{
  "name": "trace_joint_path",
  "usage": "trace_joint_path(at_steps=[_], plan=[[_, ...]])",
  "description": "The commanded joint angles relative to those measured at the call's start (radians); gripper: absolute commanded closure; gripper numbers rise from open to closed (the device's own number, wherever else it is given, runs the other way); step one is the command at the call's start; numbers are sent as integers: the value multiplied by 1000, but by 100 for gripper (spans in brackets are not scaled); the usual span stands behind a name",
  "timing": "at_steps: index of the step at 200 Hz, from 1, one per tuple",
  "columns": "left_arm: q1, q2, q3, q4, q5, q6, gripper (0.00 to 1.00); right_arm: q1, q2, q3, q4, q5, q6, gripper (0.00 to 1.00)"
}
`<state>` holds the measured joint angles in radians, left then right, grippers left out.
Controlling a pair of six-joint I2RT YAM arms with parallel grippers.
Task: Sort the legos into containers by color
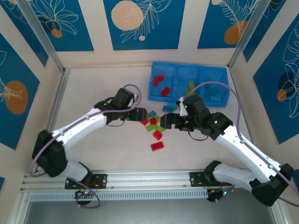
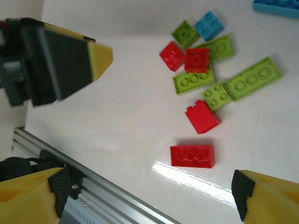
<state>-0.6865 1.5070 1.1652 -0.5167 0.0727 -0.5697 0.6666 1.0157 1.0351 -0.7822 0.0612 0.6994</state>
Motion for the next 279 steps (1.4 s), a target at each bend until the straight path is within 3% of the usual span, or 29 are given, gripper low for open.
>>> trace_joint_path(at_steps=[1,48,93,112,208,279], plan=[[-60,81,90,-44,-87,-157,28,5,-12,-14,-59,106,36,9],[-122,307,265,-121,-146,-192,32,-19,-82,-75,-58,136,67,8],[-157,463,391,-228,-270,-215,33,-48,-154,-116,-68,137,82,8],[-162,505,419,-232,-250,-194,33,-53,-179,-125,-76,147,87,8],[-186,596,468,-242,-210,-138,43,-67,-191,-150,-67,129,101,8],[-192,577,474,-256,-234,-118,67,-65,-199,-137,-76,123,112,8]])
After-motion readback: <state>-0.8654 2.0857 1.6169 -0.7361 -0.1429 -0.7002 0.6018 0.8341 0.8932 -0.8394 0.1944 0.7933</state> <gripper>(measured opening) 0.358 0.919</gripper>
